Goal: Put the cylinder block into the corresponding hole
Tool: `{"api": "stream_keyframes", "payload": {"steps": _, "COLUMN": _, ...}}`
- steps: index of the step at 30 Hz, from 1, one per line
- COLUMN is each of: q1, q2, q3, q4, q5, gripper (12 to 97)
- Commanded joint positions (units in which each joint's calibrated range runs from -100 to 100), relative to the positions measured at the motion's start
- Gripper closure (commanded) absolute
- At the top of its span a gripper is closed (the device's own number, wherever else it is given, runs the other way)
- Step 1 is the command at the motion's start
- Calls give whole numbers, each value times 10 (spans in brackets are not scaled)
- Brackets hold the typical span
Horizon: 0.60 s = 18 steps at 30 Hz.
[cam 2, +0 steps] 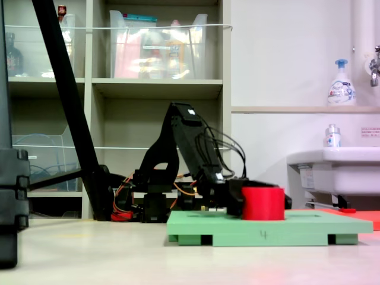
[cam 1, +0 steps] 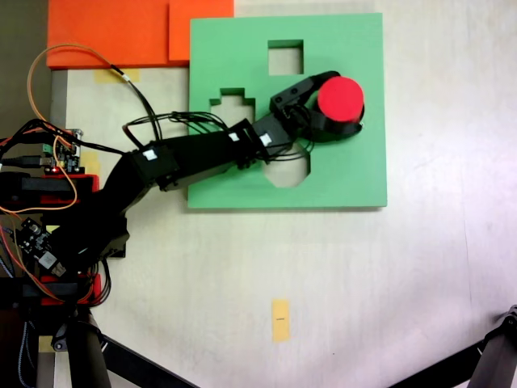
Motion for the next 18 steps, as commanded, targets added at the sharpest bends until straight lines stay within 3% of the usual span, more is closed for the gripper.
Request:
{"api": "stream_keyframes", "payload": {"steps": 1, "q1": 0, "q2": -22, "q3": -6, "q4": 62, "q5": -5, "gripper": 370}}
{"api": "stream_keyframes", "payload": {"steps": 5, "q1": 0, "q2": -107, "q3": -69, "q4": 76, "q5": -5, "gripper": 275}}
{"api": "stream_keyframes", "payload": {"steps": 14, "q1": 1, "q2": -476, "q3": -296, "q4": 74, "q5": -29, "gripper": 279}}
{"api": "stream_keyframes", "payload": {"steps": 16, "q1": -2, "q2": -586, "q3": -356, "q4": 71, "q5": -43, "gripper": 293}}
{"api": "stream_keyframes", "payload": {"steps": 18, "q1": -9, "q2": -716, "q3": -409, "q4": 37, "q5": -55, "gripper": 395}}
